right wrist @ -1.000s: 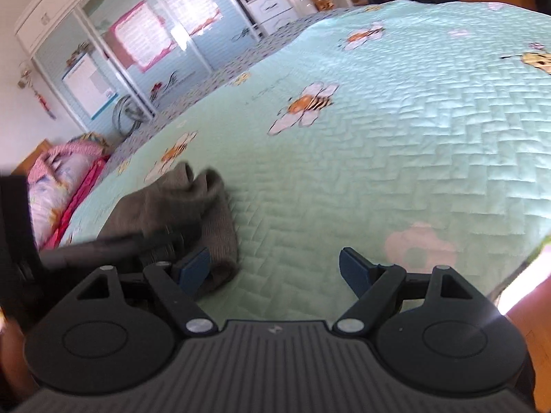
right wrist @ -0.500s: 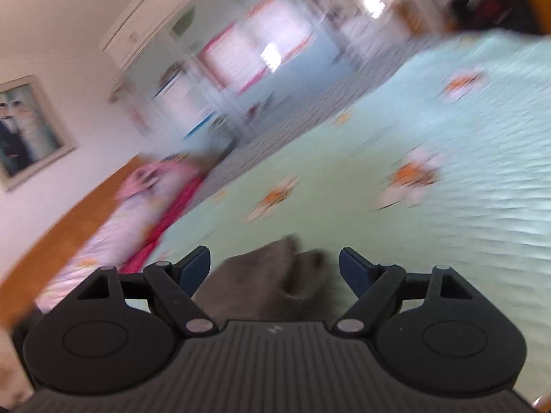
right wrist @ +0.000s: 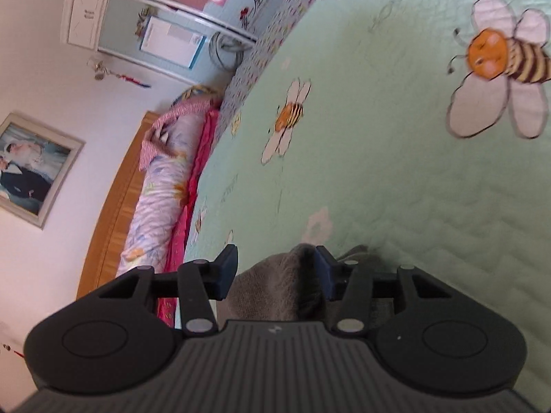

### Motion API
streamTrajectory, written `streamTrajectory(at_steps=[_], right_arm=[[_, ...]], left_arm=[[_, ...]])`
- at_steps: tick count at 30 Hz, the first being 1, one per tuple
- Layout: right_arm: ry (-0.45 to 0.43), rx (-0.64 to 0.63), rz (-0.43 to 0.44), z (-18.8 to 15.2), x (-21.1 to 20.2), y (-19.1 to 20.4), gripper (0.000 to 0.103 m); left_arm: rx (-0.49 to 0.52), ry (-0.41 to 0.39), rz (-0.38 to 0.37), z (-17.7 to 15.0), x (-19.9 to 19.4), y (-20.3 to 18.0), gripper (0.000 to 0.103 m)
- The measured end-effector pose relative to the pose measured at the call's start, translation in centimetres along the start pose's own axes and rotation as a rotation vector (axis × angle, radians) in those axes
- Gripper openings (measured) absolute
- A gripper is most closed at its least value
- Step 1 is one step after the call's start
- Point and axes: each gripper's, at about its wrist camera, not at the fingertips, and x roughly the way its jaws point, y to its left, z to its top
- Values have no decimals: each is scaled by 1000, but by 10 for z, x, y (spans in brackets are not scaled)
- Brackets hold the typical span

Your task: Fold clothes

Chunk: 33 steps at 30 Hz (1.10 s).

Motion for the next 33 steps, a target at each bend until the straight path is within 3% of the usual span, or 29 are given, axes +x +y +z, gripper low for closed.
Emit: streamTrajectory(at_steps=[2,4,6,10,12,16,18,19,21,27,30,33], right_arm=[[17,-4,-23,-6,8,5,49],[24,-10,-46,-8,11,6,41],[31,-17,-39,-13,7,9,22],[0,-43,-111,-18,-4,14,26],[-10,-15,-134,-15,-6,7,39],[10,1,-108,-15,6,5,41],[13,-20,-89,-16,10,9,27],[2,-42,-85,-18,6,14,26],[-30,-103,-87,-21,-6,27,15],[-108,-407,-147,-38,-41,91,11],[-176,-433,-171,-56,-60,104,11],[-249,-332,-193,-68,-68,81,9]], left_arm=[[-9,-1,-6,-2,0,3,64],[-10,-2,-9,-2,0,4,64],[-11,-3,-12,-2,-1,4,65],[-18,-3,-12,-3,0,5,65],[-20,0,-12,-2,0,5,65],[-29,7,-13,0,1,6,65],[-35,8,-14,1,0,7,65],[-36,8,-15,0,0,6,65],[-35,6,-14,-1,0,6,65],[-40,10,-14,-1,-1,4,65],[-38,16,-21,0,-2,5,65],[-26,18,-18,-1,-1,2,65]])
